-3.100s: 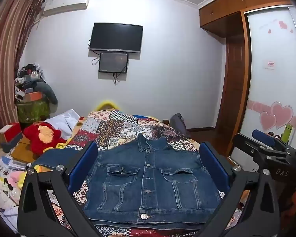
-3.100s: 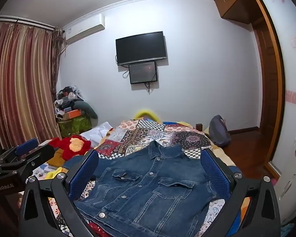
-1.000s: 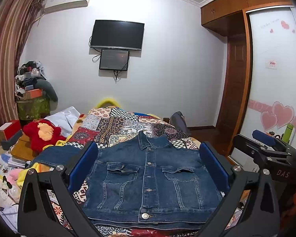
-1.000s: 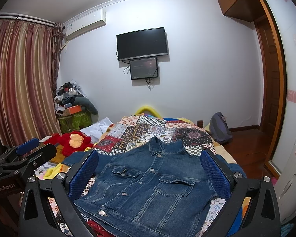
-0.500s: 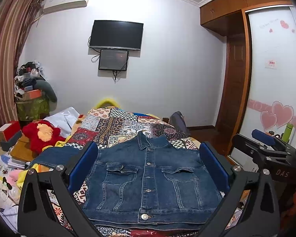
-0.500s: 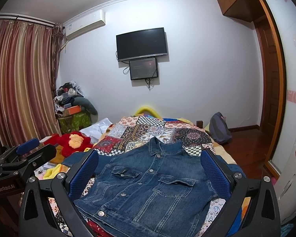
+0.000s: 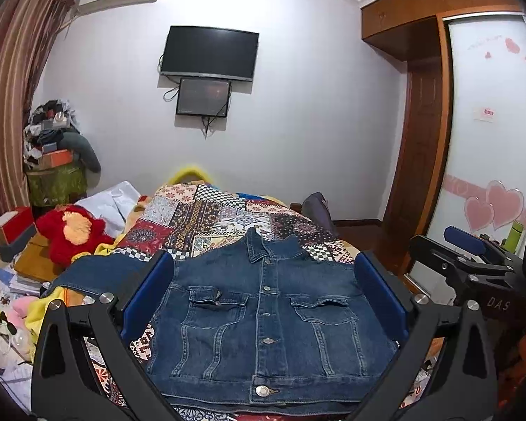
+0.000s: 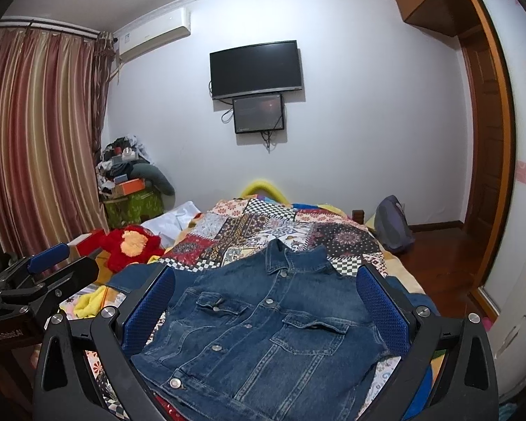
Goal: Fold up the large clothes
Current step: 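Grasp the jacket sleeve with the left gripper and lift it across the front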
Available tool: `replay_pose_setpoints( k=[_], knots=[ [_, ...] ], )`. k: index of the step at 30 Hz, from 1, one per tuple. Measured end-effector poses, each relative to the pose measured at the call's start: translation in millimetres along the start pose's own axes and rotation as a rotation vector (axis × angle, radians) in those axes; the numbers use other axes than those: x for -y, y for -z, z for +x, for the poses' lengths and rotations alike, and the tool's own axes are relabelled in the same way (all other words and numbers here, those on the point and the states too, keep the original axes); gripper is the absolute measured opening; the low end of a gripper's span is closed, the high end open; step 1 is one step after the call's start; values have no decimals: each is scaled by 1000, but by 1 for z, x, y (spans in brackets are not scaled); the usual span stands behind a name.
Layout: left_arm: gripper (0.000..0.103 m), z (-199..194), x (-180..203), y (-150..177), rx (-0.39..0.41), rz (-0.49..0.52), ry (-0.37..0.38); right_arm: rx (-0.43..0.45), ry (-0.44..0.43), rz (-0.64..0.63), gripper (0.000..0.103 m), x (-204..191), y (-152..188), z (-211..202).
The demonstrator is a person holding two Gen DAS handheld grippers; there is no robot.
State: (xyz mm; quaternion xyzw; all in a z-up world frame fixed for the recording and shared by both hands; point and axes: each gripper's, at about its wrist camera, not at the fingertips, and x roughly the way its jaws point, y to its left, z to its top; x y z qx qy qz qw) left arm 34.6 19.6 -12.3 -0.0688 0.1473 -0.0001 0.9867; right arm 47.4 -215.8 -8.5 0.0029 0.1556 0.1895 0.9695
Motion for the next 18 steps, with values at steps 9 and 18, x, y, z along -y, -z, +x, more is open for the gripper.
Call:
replay_pose_setpoints(
  k=[9, 18],
  knots=[
    [103, 64, -64, -5, -90, -95, -101, -75, -17, -28, 103, -7, -10, 58],
    [103, 145, -169, 3, -201, -222, -294, -166, -4, -66, 103, -13, -15, 155]
  ],
)
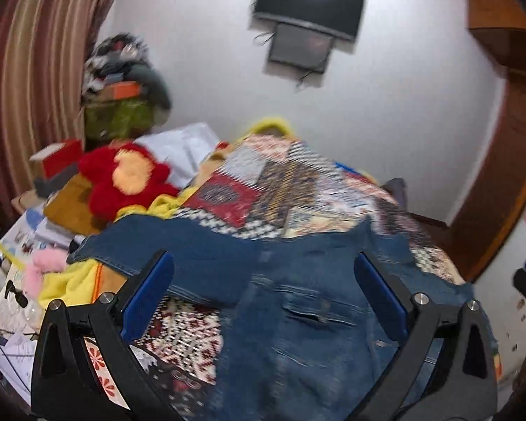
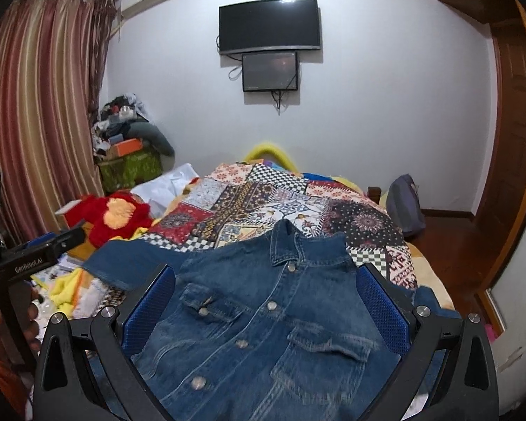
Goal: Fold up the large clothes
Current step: 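Grasp the jacket sleeve with the left gripper and lift it across the front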
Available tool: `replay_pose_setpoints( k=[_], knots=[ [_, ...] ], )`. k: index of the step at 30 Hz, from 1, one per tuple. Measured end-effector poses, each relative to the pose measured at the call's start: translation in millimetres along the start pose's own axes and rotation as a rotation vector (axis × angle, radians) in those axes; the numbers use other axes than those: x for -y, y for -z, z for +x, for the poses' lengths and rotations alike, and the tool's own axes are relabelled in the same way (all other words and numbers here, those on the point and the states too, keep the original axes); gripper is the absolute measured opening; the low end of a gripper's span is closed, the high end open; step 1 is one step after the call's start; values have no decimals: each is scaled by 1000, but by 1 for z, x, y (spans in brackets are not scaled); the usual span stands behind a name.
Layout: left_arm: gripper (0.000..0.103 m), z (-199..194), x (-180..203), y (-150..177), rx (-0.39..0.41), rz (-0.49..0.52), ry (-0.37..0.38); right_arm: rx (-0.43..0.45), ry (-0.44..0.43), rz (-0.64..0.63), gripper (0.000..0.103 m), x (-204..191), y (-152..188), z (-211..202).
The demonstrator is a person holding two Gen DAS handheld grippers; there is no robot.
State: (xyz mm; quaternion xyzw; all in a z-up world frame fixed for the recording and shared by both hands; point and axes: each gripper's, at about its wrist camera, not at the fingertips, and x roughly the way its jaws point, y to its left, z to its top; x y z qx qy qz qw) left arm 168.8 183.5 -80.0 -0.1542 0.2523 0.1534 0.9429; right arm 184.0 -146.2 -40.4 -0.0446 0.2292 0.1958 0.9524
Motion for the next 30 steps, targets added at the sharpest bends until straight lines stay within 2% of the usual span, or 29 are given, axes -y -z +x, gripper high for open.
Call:
replay_pose_setpoints(
  k=[5, 7, 11, 14, 16, 21, 25, 28, 30],
  knots=[
    [103, 58, -45, -7, -101, -51, -74, -46, 8, -28, 103, -5, -6, 59],
    [103, 82, -63, -7, -150, -67, -116, -90, -9, -47, 103, -8, -8, 91],
    [103, 122, -95, -1, -238, -83, -148, -167, -26, -78, 103, -11, -6, 144],
    [103, 150, -120, 9, -316, -132, -131, -238, -27, -111, 103, -18, -1, 187],
    [103, 162, -134, 17, -354, -188, -95, -318, -39, -131, 103, -22, 4, 220],
    [103, 175, -168, 41, -432, -376, 9, -466, -129, -101, 103, -27, 29, 276],
    [103, 175, -188, 51, -434, -473, 60, -560, -172, -104, 102, -35, 48, 307],
    [99, 174, -198, 50, -413, -509, 90, -590, -188, -110, 102, -41, 53, 319],
    [89, 176, -204, 45, -391, -502, 69, -599, -204, -93, 102, -42, 56, 322]
  ],
)
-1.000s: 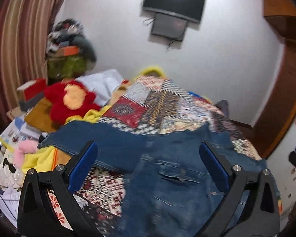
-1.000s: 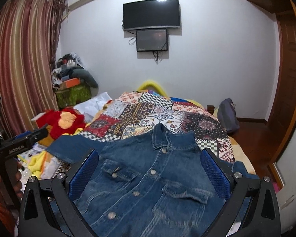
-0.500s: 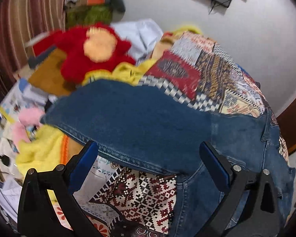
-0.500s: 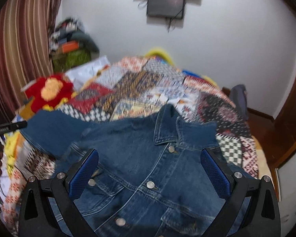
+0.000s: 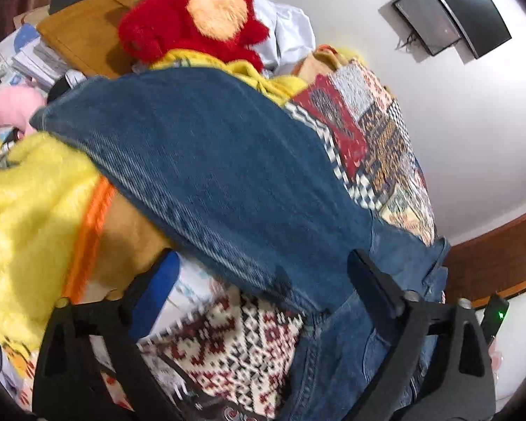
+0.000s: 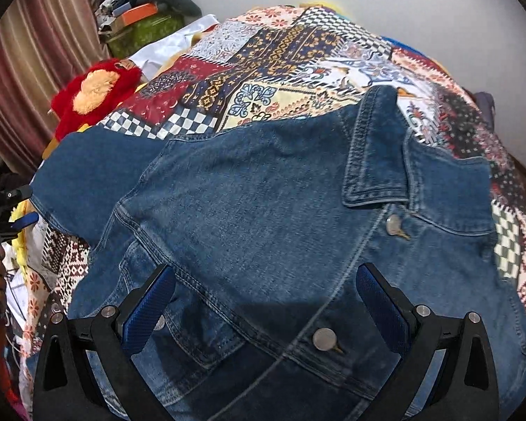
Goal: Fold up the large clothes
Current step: 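Grasp the jacket sleeve with the left gripper and lift it across the front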
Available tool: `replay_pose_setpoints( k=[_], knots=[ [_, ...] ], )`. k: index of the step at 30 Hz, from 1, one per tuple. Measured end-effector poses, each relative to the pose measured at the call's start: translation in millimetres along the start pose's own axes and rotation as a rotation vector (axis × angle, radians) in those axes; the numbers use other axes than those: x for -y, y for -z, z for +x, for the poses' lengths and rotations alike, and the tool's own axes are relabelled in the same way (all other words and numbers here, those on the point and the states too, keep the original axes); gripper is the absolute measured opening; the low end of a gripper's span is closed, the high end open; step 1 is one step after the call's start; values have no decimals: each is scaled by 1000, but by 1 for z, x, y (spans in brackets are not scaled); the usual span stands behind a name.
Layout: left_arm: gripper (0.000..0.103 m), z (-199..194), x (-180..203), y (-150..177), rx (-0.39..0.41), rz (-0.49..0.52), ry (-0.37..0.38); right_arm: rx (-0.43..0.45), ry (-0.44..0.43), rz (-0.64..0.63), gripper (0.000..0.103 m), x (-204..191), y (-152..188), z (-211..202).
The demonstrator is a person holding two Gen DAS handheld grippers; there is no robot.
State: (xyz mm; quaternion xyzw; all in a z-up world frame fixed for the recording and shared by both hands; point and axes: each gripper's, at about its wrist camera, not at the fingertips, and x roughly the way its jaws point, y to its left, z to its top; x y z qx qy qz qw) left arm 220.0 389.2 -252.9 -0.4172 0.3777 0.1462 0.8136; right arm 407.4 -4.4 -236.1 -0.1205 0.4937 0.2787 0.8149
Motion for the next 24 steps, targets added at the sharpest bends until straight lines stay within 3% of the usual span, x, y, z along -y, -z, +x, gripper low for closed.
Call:
replay_pose_setpoints(
  k=[2, 5, 7, 9, 11, 12, 14, 18, 24],
  knots=[
    [80, 1, -2, -9, 21, 10, -40, -9, -27, 29, 102, 2, 0, 4],
    [77, 4, -6, -21, 41, 0, -60, -31, -64, 62, 102, 6, 2, 6],
    [70, 4, 0, -25, 72, 30, -119, -33, -71, 79, 102, 8, 3, 6],
    [44, 4, 14, -25, 116, 106, -241, -34, -73, 88, 102, 12, 3, 4],
    [27, 5, 26, -25, 148, 184, -353, -32, -76, 103, 102, 15, 4, -1],
    [24, 5, 33, -24, 161, 220, -380, -29, -76, 105, 102, 17, 4, -2],
    [15, 1, 43, -24, 180, 261, -400, -18, -71, 107, 102, 18, 5, -10],
    [11, -13, 78, -26, 238, 350, -396, 16, -37, 87, 102, 22, 8, -28],
    [7, -37, 151, -19, 298, 476, -250, 76, -6, 72, 102, 25, 14, -60]
  ],
)
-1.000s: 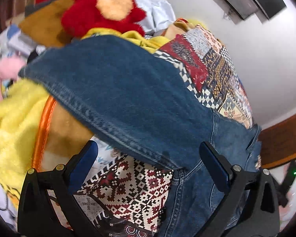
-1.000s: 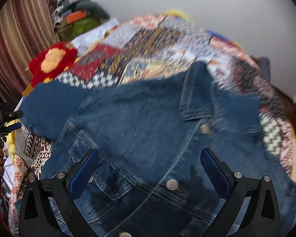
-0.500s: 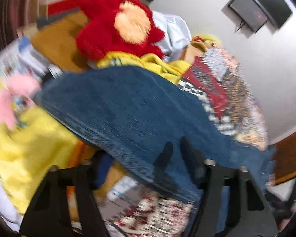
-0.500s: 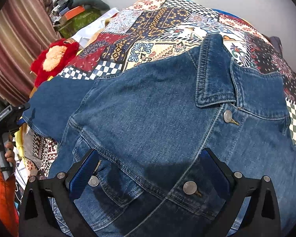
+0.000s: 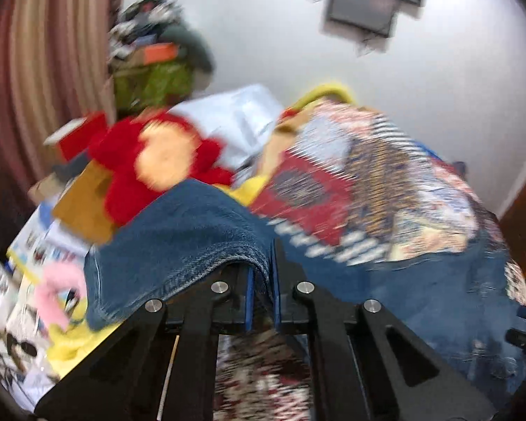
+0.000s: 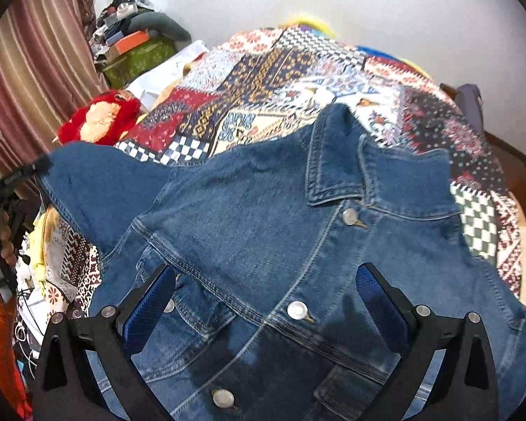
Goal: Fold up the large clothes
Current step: 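Grasp the jacket sleeve with the left gripper and lift it across the front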
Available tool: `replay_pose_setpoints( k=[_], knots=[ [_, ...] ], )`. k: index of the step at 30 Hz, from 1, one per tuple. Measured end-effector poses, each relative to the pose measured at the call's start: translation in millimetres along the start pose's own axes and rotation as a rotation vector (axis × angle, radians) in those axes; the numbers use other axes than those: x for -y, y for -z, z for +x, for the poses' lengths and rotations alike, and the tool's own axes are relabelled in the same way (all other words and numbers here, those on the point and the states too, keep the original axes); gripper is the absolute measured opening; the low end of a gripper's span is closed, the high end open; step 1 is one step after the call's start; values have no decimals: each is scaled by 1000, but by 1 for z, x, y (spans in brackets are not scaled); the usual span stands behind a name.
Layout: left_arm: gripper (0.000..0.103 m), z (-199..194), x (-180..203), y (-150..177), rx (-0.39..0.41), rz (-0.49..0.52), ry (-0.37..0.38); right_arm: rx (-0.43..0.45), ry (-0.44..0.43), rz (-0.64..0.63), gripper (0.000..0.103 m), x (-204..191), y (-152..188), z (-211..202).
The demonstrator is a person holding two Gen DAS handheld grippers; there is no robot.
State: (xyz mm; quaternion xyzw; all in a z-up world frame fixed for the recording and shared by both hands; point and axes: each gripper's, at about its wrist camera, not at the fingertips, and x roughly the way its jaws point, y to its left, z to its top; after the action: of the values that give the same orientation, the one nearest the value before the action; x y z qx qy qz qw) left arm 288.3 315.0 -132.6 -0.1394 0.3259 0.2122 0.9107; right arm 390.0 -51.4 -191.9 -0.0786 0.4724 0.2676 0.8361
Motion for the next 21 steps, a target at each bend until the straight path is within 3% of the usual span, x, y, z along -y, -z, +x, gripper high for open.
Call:
replay_pose_setpoints(
  k=[5, 8, 14, 21],
  knots=[
    [6, -23, 73, -8, 39, 120, 143, 51, 16, -19, 102, 3, 6, -27],
    [6, -25, 118, -3, 11, 178, 253, 76, 36, -43, 102, 4, 12, -40],
    [6, -6, 196, 31, -121, 295, 407, 117, 99, -90, 102, 9, 23, -61],
    [6, 13, 250, 94, -281, 403, 459, 131, 156, -122, 102, 25, 40, -73]
  ],
)
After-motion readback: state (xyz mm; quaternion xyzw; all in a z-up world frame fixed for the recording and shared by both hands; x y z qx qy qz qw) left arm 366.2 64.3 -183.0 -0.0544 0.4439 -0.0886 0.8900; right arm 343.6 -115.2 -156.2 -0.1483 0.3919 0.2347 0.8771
